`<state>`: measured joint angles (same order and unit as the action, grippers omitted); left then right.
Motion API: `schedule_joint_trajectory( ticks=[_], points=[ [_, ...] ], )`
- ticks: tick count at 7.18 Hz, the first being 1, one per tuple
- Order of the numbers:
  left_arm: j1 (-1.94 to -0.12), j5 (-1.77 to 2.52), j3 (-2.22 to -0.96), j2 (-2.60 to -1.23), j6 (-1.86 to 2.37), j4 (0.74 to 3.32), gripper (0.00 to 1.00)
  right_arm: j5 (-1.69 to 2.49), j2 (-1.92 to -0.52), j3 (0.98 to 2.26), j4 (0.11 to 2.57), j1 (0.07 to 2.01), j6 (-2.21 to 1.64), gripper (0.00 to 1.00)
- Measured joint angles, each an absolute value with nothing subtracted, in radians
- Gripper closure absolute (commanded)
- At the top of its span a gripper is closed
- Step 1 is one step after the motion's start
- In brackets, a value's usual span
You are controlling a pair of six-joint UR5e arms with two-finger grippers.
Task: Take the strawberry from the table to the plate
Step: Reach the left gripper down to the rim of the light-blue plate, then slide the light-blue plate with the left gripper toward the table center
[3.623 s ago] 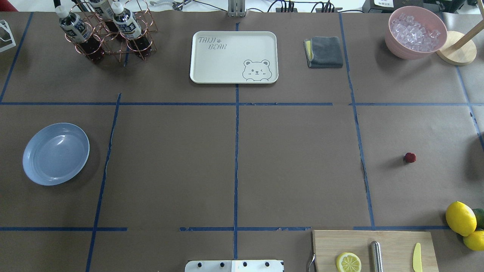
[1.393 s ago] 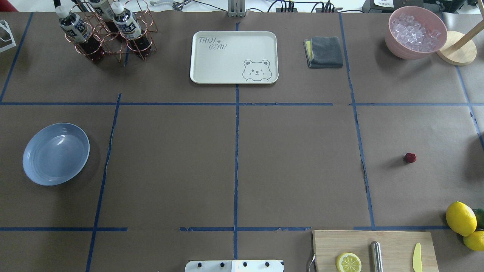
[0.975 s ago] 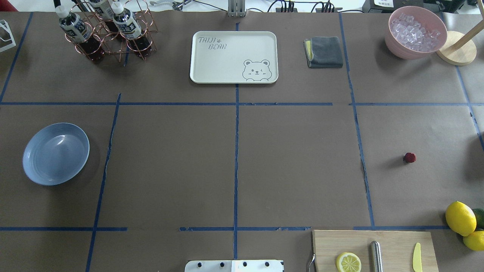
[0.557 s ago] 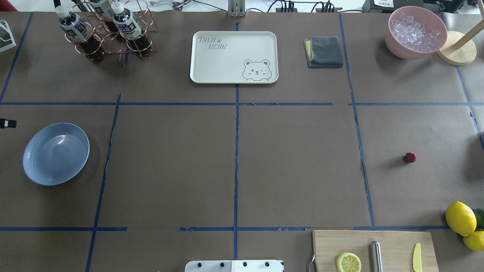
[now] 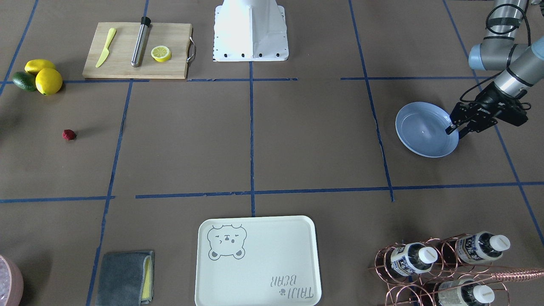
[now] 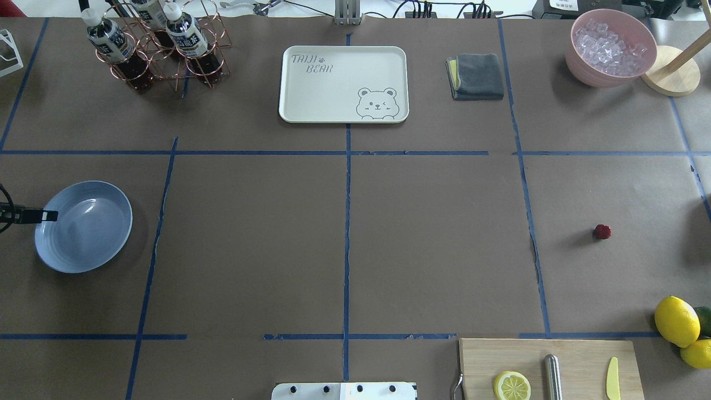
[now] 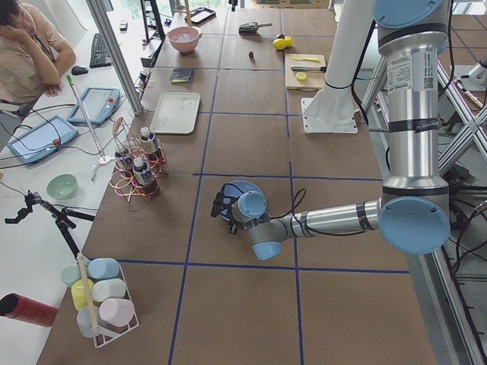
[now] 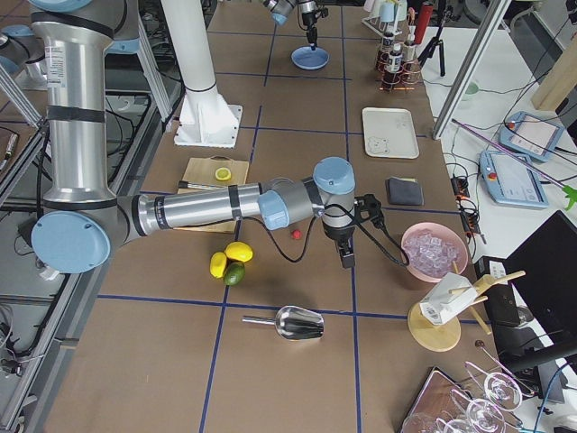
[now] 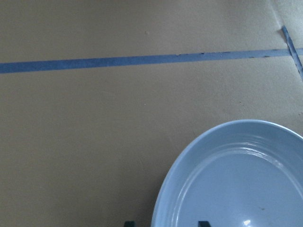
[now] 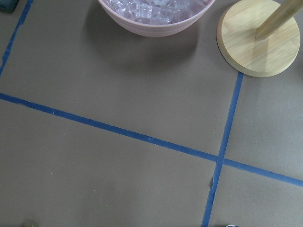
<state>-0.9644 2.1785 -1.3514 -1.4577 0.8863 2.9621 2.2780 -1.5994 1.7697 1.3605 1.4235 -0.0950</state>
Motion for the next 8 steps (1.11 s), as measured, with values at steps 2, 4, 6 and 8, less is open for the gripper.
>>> schedule_joint_trajectory(
  ticks=[2, 4, 6, 8],
  points=[
    [-0.958, 2.179, -1.36, -1.458, 0.885, 2.963, 1.0, 2.278, -1.6, 1.769, 1.361, 1.424, -0.095, 0.0],
    [-0.957, 2.188, -1.446, -1.466, 0.899, 2.894, 1.0, 2.278, -1.601, 1.769, 1.361, 1.424, -0.096, 0.0],
    [-0.955, 2.182, -1.616, -1.542, 0.935, 2.623, 1.0, 2.279, -1.607, 1.773, 1.361, 1.424, -0.097, 0.0],
    [-0.88, 2.087, -1.675, -1.725, 1.049, 2.396, 1.0, 2.279, -1.61, 1.776, 1.361, 1.424, -0.105, 0.0]
  ],
)
